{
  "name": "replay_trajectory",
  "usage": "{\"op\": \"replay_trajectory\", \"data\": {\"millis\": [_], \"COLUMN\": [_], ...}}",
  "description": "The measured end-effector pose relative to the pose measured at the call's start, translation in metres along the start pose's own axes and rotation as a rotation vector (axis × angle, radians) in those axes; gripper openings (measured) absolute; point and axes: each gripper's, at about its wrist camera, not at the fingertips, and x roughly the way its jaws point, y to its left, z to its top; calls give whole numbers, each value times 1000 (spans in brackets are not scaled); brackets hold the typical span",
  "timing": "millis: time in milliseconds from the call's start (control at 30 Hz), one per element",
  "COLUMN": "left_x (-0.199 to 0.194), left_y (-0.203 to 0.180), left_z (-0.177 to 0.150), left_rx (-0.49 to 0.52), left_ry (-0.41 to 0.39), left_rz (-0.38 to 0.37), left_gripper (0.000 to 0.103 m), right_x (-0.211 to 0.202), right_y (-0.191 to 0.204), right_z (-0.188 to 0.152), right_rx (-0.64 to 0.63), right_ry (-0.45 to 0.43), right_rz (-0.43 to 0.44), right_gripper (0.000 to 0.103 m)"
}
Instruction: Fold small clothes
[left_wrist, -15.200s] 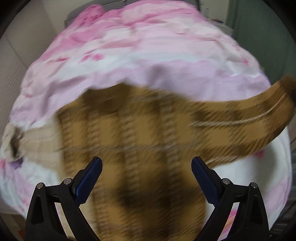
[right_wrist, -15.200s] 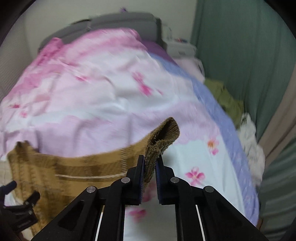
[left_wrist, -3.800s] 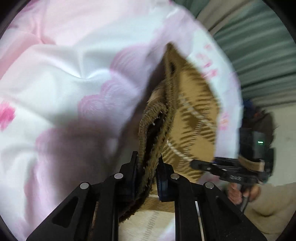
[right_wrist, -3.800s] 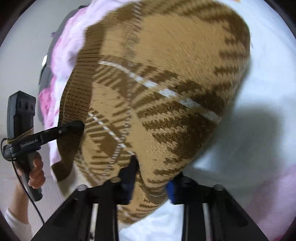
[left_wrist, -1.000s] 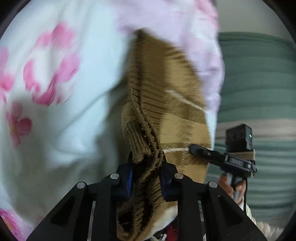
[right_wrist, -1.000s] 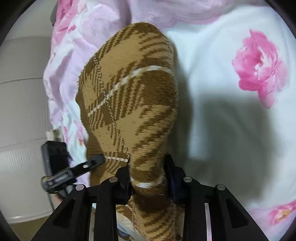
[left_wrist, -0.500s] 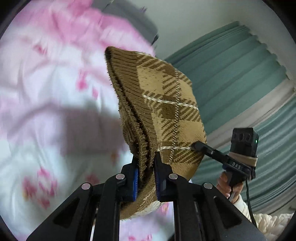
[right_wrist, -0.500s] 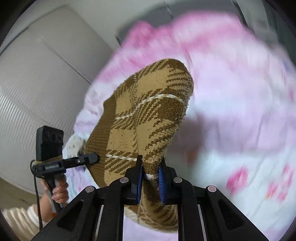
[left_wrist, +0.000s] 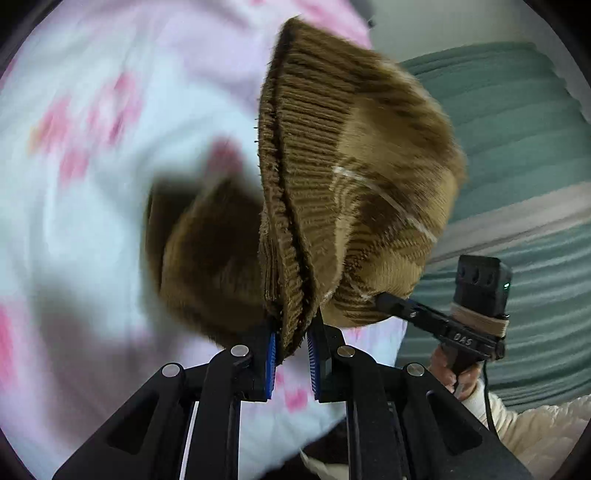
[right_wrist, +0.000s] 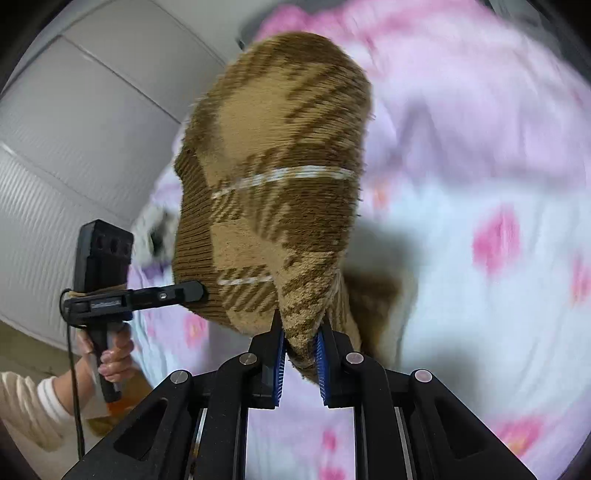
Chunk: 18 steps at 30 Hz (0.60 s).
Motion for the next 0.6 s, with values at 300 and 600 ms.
{"op": "replay_trajectory", "data": {"millis": [300, 600], "left_x": [20, 0], "left_y": [20, 0], "left_z": [-49, -90], "left_rx": [26, 14], "left_ry": [164, 142], "left_rz": [148, 273], "left_gripper": [16, 38], "right_x": [24, 28], "right_y": [-16, 3], "right_z": [-88, -95], "right_rx": [153, -19], "right_ry": [141, 231], "right_rz": [15, -213], "right_gripper": [17, 29]}}
